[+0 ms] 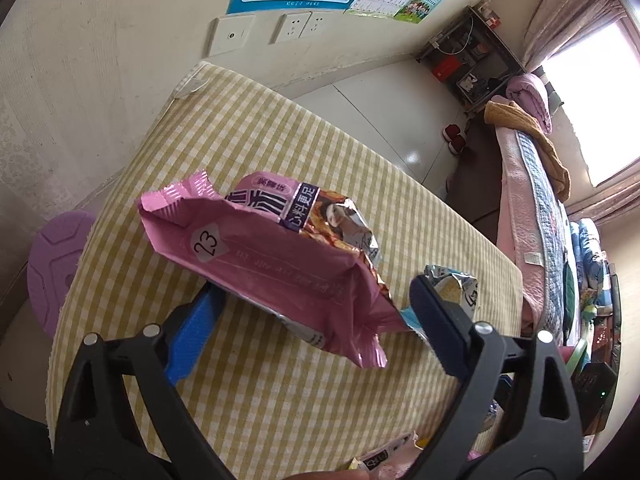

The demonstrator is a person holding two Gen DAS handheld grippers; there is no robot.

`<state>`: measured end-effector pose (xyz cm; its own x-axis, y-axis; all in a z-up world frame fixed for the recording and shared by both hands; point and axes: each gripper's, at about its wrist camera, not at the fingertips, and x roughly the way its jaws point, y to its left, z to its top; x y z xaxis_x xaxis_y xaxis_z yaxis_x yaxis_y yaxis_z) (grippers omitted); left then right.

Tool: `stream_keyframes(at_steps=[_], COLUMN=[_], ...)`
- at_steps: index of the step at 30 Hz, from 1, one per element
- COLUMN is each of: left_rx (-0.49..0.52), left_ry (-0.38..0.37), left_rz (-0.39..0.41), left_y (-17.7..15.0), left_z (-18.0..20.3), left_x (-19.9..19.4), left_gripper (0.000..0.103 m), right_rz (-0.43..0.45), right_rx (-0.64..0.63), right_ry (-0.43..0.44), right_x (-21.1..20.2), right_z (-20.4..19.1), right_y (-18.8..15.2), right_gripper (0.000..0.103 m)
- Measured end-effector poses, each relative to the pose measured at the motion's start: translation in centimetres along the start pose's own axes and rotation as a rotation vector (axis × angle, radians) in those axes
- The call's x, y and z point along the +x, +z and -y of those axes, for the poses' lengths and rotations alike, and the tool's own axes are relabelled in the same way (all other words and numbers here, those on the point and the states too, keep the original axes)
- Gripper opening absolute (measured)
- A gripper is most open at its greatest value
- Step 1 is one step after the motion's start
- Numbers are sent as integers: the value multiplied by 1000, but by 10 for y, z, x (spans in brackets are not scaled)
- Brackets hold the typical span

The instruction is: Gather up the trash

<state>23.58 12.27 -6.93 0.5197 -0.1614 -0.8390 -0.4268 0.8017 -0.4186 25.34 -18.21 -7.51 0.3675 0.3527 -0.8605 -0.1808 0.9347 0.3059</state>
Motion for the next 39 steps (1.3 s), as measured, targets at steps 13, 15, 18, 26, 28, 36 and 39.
stream_keyframes(at_steps=[13,15,18,26,28,36,39], left_rx=[42,47,71,120,134,182,209], left_ry=[-19,-24,-21,0,7,15,11], left_rz=[-20,-18,-10,12,19,43,54], left_y=[-4,-5,-6,-13,-16,-33,-43], left_z=[2,2,4,7,8,18,25], left_x=[12,11,5,-14,-21,-57,-72], left_gripper=[55,51,48,43,42,41,41], right_rz=[-51,-54,-49,-16,-7,30,44], right_rx=[-6,0,-4,-22,-26,-56,-54], right_ry=[12,17,21,28,35,42,41], right_x=[16,16,13,-5,-11,-45,-58], right_z=[0,2,0,-6,-8,-15,-15], right_y=[-4,-5,-6,-3,-4,-15,-23], right_gripper=[18,16,11,8,8,8,8])
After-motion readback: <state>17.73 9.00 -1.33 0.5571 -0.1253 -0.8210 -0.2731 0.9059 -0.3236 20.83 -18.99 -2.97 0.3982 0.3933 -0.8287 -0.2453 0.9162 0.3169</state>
